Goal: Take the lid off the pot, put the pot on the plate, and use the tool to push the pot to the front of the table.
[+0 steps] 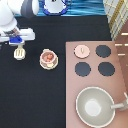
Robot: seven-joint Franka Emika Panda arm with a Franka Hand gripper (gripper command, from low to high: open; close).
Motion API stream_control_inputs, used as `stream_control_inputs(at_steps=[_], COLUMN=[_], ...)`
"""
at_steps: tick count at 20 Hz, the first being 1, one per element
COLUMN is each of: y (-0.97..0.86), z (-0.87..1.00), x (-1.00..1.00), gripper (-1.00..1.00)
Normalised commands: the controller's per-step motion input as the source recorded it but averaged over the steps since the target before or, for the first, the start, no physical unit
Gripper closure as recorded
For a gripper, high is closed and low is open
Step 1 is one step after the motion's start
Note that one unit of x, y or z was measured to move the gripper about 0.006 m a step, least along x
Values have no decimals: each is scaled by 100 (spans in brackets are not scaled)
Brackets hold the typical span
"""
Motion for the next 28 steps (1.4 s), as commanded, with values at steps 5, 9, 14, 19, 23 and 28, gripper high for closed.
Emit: stream_control_inputs(at_steps=[5,9,14,19,23,28], y=[89,83,66,59,53,33], z=[-30,-25,0,5,3,-19], x=[-60,-68,-79,-88,-95,-97], gripper=[100,100,100,100,100,100])
